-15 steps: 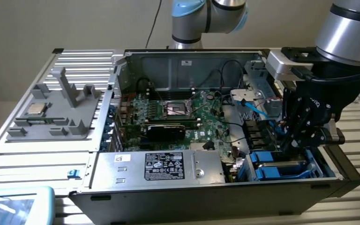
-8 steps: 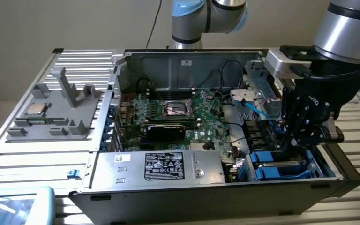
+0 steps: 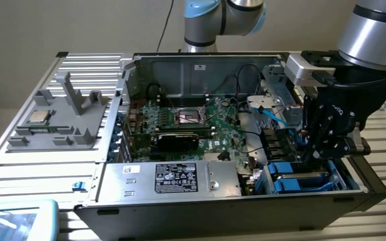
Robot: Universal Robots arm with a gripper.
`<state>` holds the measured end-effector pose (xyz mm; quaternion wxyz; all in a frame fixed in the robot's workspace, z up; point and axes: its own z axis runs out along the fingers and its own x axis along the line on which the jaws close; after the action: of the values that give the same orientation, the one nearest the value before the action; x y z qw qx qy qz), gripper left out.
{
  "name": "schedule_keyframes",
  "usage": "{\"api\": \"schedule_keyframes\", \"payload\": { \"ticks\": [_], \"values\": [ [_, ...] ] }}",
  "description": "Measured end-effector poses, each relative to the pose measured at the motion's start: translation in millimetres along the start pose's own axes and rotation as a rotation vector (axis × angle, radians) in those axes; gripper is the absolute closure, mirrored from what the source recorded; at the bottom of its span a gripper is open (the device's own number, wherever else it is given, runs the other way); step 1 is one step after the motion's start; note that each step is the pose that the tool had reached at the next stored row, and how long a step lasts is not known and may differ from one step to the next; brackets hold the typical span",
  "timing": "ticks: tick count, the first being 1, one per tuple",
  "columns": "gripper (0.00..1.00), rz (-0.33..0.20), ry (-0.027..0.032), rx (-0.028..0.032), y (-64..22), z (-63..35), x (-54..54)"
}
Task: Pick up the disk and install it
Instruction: 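Insert the first disk wire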
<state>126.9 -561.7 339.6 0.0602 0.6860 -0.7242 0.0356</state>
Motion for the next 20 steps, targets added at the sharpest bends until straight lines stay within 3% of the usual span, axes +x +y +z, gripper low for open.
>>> {"api": "schedule_keyframes", "payload": {
  "ticks": [20],
  "values": [
    [0.84, 0.005, -0.0001, -0.0008, -0.4, 4.4, -3.0]
  ]
}}
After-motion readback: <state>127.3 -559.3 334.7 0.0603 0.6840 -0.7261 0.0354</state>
